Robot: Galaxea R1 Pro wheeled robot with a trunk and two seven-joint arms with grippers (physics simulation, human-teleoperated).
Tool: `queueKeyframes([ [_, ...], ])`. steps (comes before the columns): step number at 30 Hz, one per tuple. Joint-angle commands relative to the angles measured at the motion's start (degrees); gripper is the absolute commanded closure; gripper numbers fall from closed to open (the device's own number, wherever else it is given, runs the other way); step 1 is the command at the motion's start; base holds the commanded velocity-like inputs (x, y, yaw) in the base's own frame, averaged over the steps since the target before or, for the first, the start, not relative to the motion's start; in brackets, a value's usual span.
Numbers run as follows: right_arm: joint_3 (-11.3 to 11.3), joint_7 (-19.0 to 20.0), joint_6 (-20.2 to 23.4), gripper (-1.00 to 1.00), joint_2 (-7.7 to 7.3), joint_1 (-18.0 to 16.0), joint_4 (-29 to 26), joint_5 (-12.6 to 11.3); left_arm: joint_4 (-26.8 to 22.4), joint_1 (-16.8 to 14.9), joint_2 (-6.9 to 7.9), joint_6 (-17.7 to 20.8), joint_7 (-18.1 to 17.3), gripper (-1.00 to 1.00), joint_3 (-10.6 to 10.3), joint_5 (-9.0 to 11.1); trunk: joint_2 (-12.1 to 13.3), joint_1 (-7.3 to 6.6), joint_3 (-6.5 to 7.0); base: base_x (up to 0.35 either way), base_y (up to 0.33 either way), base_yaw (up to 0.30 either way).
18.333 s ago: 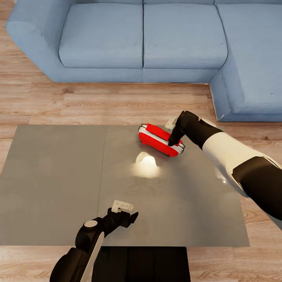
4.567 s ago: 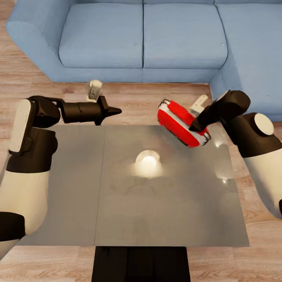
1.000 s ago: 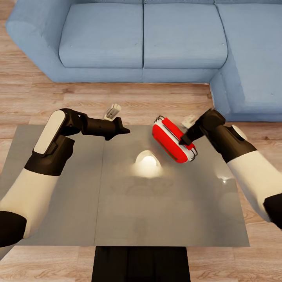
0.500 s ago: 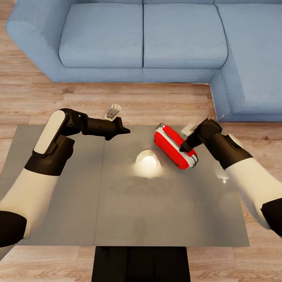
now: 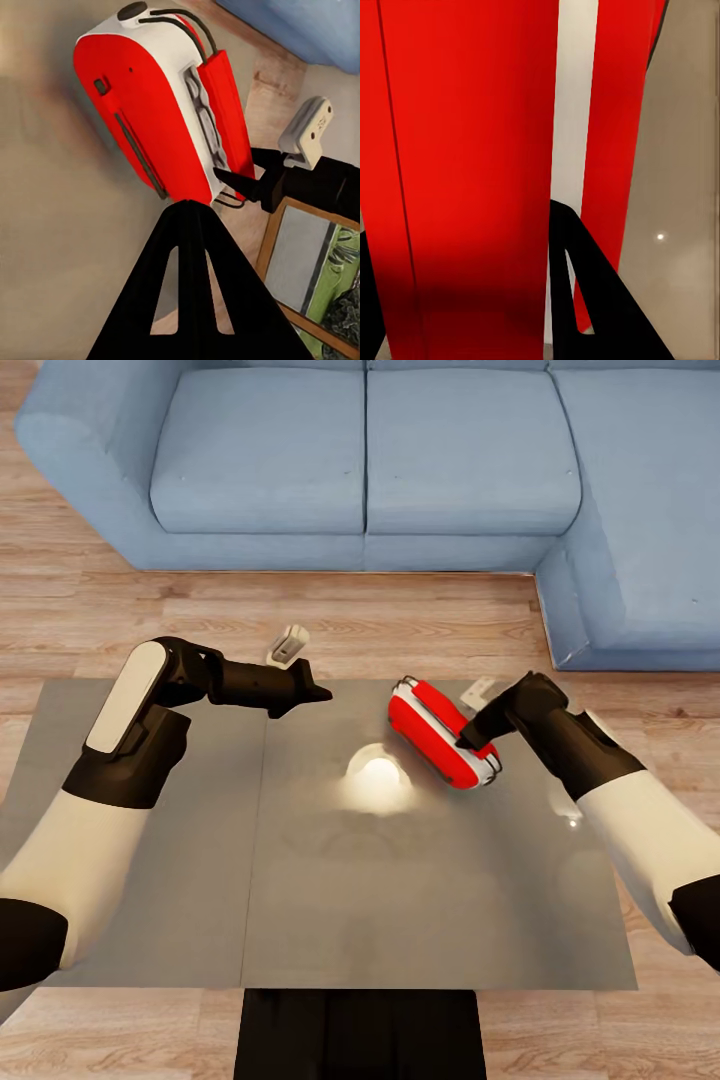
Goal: Turn on the radio receiver that's on the table in the living room.
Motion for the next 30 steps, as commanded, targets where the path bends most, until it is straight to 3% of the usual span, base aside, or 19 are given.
queueKeyframes([
  [1, 0.0, 0.0, -0.2, 1.0, -0.03, 0.0, 0.0, -0.2, 0.0, 0.0, 0.0, 0.0, 0.0, 1.0, 0.0, 0.0, 0.0, -0.01, 0.0, 0.0, 0.0, 0.0],
  [8, 0.0, -2.5, -2.2, 1.0, -0.15, 2.7, 0.2, -0.3, 0.1, 0.0, -0.01, 0.0, 0.0, 1.0, 0.0, 0.0, 0.0, -0.01, 0.0, 0.0, 0.0, 0.0],
  [11, 0.0, -2.6, -2.4, 1.0, -0.1, 2.9, 0.6, -0.3, 0.0, 0.0, 0.0, 0.0, 0.0, 1.0, 0.0, 0.0, 0.0, -0.01, 0.0, 0.0, 0.0, 0.0],
  [18, 0.0, -3.0, -3.3, 1.0, -0.36, 2.9, 0.9, -3.0, 0.0, 0.0, 0.0, 0.0, 0.0, 1.0, 0.0, 0.0, 0.0, -0.01, 0.0, 0.0, 0.0, 0.0],
  [23, 0.0, -4.2, -6.1, 1.0, -0.41, 3.0, 1.0, -3.2, 0.1, 0.0, 0.0, 0.0, 0.0, 1.0, 0.0, 0.0, 0.0, -0.01, 0.0, 0.0, 0.0, 0.0],
  [30, 0.0, -4.6, -6.8, 1.0, -0.42, 3.0, 1.0, -3.4, 0.1, 0.0, 0.0, 0.0, 0.0, 1.0, 0.0, 0.0, 0.0, -0.01, 0.0, 0.0, 0.0, 0.0],
])
